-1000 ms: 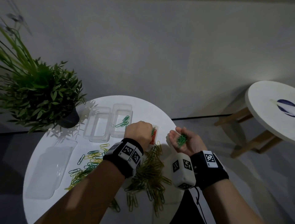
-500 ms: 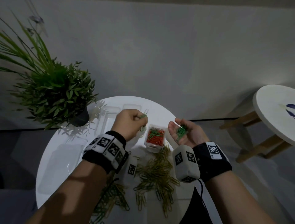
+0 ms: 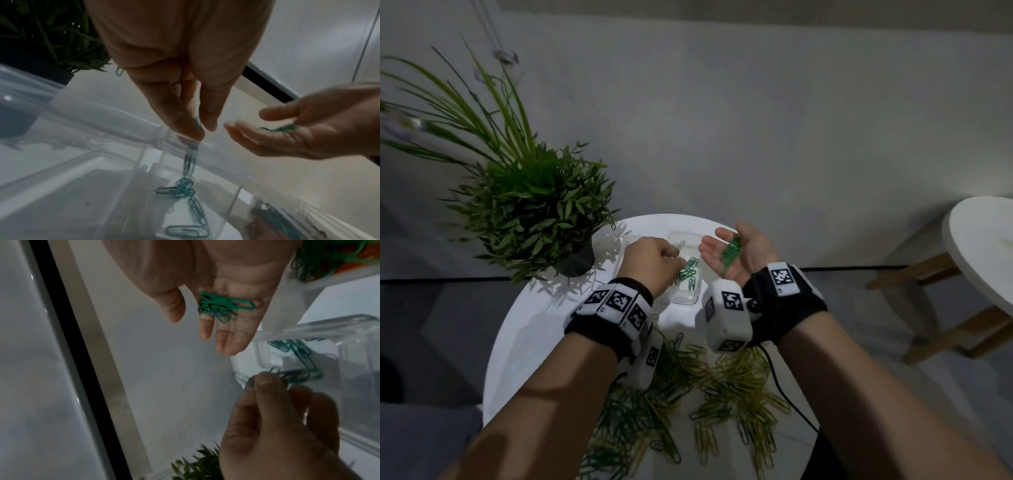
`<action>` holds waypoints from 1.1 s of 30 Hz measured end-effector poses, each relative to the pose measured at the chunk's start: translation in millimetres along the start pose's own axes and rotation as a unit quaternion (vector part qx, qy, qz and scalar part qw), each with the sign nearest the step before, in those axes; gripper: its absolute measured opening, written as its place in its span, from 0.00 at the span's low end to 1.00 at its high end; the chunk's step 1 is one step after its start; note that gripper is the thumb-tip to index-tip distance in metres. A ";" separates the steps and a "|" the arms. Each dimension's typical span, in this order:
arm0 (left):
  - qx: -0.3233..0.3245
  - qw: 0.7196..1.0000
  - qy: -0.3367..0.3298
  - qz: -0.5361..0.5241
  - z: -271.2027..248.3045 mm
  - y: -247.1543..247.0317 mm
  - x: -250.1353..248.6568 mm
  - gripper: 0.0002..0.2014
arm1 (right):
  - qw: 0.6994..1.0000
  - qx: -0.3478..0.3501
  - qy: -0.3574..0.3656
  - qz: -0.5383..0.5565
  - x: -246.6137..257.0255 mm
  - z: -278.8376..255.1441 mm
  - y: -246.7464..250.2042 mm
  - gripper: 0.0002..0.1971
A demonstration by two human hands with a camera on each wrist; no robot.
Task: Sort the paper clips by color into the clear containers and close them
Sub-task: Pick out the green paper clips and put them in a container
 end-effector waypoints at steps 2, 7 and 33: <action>-0.001 0.998 -0.008 0.062 -3.1 0.0 -2.3 0.10 | 0.999 0.002 -0.007 -0.044 -4.4 6.5 -12.9 0.22; 0.006 0.980 -0.053 0.191 -29.7 0.3 -14.7 0.09 | 0.996 0.007 -0.021 -0.089 -17.7 16.6 -31.0 0.25; 0.095 0.898 -0.152 0.402 -40.3 -90.1 -54.6 0.17 | 0.485 -0.006 0.271 -0.832 41.6 -21.7 21.4 0.12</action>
Point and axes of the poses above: each hand's wrist, its own z-axis towards the middle knuckle, its own y-axis out of the back of the hand, x = y × z, the point moved 10 cm from there along z, towards the middle knuckle, and after that the axes turned 2 degrees about z, right-handed, at the moved point
